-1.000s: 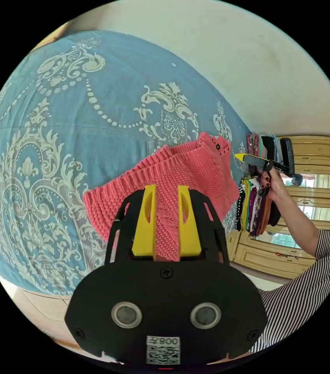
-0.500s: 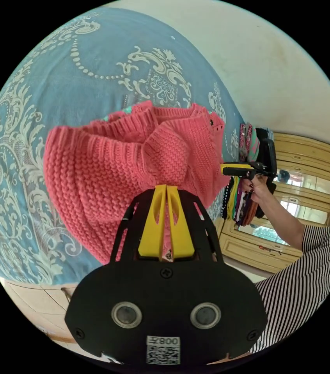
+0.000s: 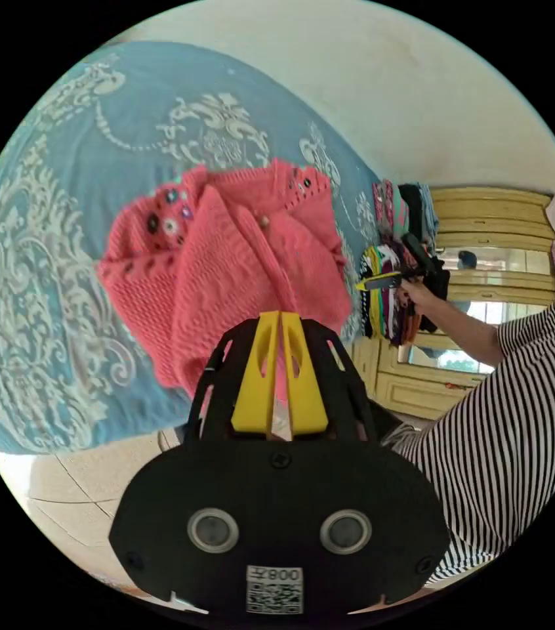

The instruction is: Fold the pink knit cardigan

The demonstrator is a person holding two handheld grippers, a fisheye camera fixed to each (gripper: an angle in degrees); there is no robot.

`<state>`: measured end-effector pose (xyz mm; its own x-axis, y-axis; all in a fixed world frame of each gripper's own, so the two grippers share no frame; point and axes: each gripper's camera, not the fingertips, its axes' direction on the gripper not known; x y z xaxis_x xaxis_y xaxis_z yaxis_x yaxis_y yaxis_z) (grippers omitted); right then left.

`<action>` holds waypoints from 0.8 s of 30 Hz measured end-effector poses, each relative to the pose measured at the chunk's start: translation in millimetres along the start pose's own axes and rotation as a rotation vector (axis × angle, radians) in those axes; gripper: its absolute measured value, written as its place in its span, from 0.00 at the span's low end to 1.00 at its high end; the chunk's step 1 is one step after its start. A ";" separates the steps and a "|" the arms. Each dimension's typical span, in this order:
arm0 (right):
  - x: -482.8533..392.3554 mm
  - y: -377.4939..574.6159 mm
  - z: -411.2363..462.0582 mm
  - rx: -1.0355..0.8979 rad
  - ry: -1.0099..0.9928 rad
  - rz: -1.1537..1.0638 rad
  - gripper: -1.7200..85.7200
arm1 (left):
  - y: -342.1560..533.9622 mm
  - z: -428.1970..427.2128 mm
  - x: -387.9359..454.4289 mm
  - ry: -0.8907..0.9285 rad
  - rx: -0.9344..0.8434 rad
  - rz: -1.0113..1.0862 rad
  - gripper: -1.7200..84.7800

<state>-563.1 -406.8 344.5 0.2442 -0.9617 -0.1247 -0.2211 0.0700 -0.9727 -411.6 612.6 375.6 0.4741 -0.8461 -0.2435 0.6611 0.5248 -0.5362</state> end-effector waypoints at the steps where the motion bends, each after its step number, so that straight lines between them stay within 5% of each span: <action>1: 5.3 -0.2 -34.5 0.134 -0.002 0.027 0.06 | -12.2 -17.8 -15.0 -0.060 0.055 -0.005 0.05; 8: -4.2 -63.2 -180.0 0.513 0.112 0.020 0.13 | -52.1 -52.6 -95.2 -0.251 -0.028 -0.102 0.11; 13: -0.8 -88.4 -203.5 0.462 0.101 0.036 0.14 | -31.1 -67.0 -97.7 -0.308 -0.055 -0.073 0.09; 24: -8.2 65.1 -267.0 0.500 -0.011 0.045 0.06 | 69.9 -208.4 -91.6 -0.026 0.127 -0.082 0.05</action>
<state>-831.7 -465.2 334.4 0.2554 -0.9521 -0.1684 0.2473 0.2327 -0.9406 -530.0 707.3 192.0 0.4292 -0.8849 -0.1808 0.7657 0.4627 -0.4469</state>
